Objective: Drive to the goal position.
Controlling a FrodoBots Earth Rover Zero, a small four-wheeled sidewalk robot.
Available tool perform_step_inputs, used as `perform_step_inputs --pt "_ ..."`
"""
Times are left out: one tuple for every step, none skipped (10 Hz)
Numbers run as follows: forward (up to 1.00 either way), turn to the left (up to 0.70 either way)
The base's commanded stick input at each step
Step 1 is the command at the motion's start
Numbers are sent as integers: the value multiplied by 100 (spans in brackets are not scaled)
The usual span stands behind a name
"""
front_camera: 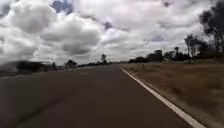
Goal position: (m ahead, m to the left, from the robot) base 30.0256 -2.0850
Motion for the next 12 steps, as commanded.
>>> perform_step_inputs --pt "80 0" --pt "80 0" --pt "80 0" --pt "80 0" --pt "80 -9" --pt "80 -23" --pt "80 -31" --pt "80 -16" --pt "80 0" --pt "80 0" --pt "80 0" --pt "80 0"
